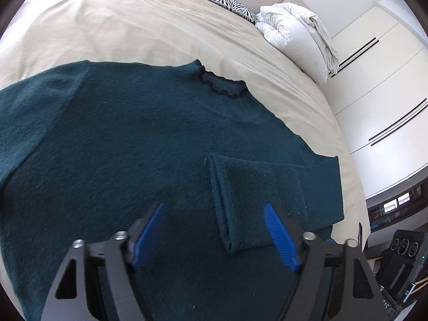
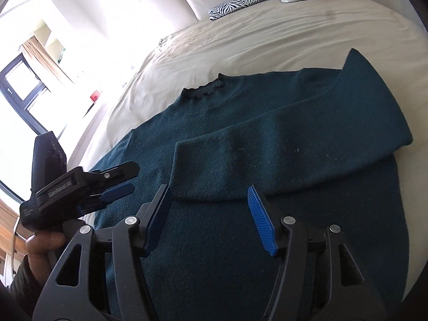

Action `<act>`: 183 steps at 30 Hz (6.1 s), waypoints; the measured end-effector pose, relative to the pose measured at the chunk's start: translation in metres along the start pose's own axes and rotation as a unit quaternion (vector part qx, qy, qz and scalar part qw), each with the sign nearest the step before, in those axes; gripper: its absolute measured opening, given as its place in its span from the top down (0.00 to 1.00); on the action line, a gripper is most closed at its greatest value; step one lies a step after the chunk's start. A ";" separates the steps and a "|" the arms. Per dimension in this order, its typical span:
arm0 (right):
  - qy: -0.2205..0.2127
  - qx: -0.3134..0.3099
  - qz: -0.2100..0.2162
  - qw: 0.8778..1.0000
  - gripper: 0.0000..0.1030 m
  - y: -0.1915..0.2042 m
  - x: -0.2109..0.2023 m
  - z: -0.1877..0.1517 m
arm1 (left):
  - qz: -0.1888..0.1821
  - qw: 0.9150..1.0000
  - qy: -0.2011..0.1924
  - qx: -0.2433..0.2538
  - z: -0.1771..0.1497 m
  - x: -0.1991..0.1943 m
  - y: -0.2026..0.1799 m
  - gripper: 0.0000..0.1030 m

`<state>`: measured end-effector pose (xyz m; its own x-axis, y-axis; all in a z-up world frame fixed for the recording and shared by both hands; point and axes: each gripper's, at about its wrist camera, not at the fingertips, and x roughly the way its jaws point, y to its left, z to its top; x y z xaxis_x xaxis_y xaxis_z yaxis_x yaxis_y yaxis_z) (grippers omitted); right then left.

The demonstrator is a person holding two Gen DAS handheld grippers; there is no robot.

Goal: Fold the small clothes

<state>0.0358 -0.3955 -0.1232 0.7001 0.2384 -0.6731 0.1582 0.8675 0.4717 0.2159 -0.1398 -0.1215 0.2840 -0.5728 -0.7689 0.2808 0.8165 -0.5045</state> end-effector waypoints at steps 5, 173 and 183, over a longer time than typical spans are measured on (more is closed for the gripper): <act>-0.030 0.057 0.009 0.998 0.44 -0.047 -0.039 -0.002 | 0.053 0.998 0.016 0.039 0.010 0.031 -0.022 0.78; 0.123 0.085 0.029 0.988 0.55 0.008 0.122 0.038 | 0.124 0.972 -0.202 0.011 -0.046 -0.140 0.108 0.26; 0.121 0.000 -0.012 0.993 0.93 0.034 0.132 0.061 | 0.128 0.969 -0.210 -0.032 -0.029 -0.157 0.159 0.29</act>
<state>0.1760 -0.3609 -0.1616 0.5079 0.3154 -0.8016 0.1738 0.8739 0.4539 0.1897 0.0825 -0.0924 0.6886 -0.3181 -0.6516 0.0973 0.9310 -0.3517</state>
